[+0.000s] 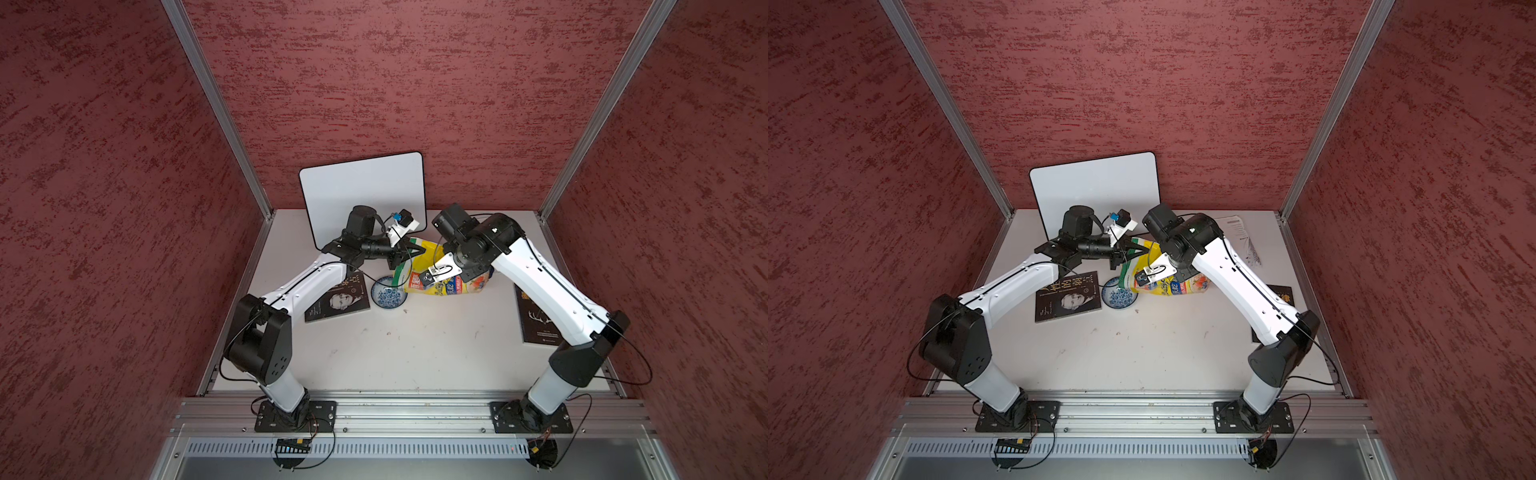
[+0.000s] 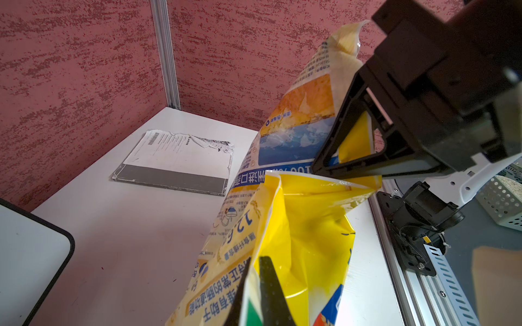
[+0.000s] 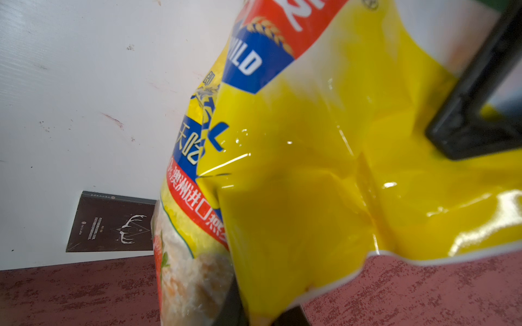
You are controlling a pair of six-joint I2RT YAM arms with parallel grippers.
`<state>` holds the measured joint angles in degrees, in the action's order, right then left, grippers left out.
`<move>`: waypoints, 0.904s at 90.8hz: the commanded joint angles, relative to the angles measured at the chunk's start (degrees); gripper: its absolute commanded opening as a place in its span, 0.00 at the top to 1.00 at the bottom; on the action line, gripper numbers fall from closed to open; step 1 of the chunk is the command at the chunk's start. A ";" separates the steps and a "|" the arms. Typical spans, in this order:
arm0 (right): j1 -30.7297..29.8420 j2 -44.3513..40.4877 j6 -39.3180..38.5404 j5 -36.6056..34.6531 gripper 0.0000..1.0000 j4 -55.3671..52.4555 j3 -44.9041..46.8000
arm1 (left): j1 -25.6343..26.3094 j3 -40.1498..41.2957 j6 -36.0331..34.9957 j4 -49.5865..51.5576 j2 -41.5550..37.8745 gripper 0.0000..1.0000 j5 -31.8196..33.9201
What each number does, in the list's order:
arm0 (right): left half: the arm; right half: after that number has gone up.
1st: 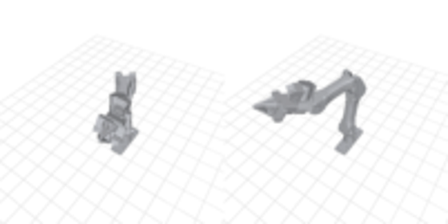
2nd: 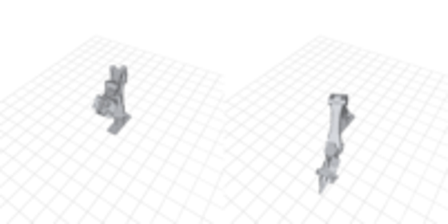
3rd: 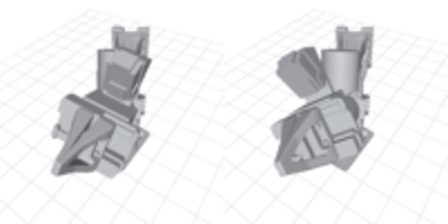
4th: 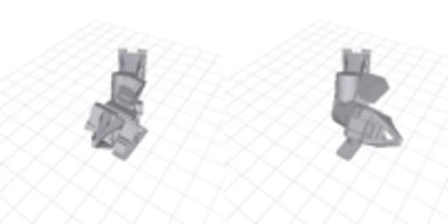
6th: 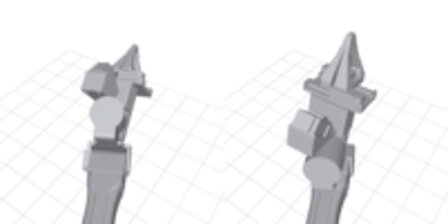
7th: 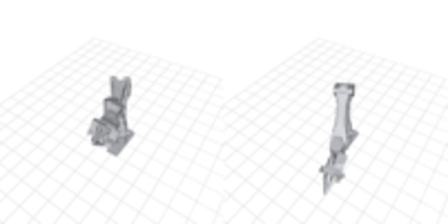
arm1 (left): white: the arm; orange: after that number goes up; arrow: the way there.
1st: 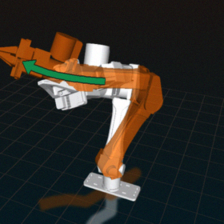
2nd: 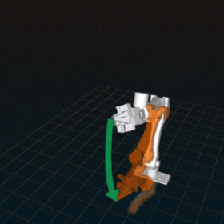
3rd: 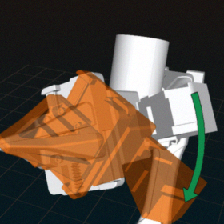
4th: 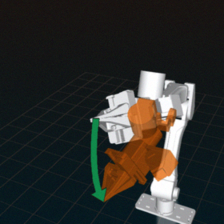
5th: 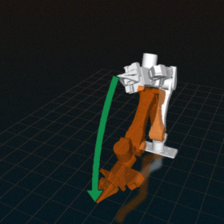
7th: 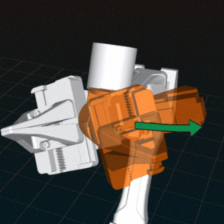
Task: Pour the oats into the breakfast bowl
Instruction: Pour the oats into the bowl.
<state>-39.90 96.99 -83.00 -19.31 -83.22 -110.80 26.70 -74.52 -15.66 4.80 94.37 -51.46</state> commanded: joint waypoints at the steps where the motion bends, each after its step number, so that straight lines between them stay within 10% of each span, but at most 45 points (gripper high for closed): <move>1: -0.86 -3.74 0.18 -5.84 1.00 5.23 -0.87 | 0.23 0.86 1.08 -1.77 -0.39 0.95 -0.89; 82: -4.08 -2.08 -1.84 -10.36 1.00 6.03 -3.53 | 1.05 2.93 2.85 -4.54 0.83 0.94 -0.70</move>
<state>-43.11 97.58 -84.75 -23.29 -81.69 -109.34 26.87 -72.31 -13.52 1.34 94.61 -51.13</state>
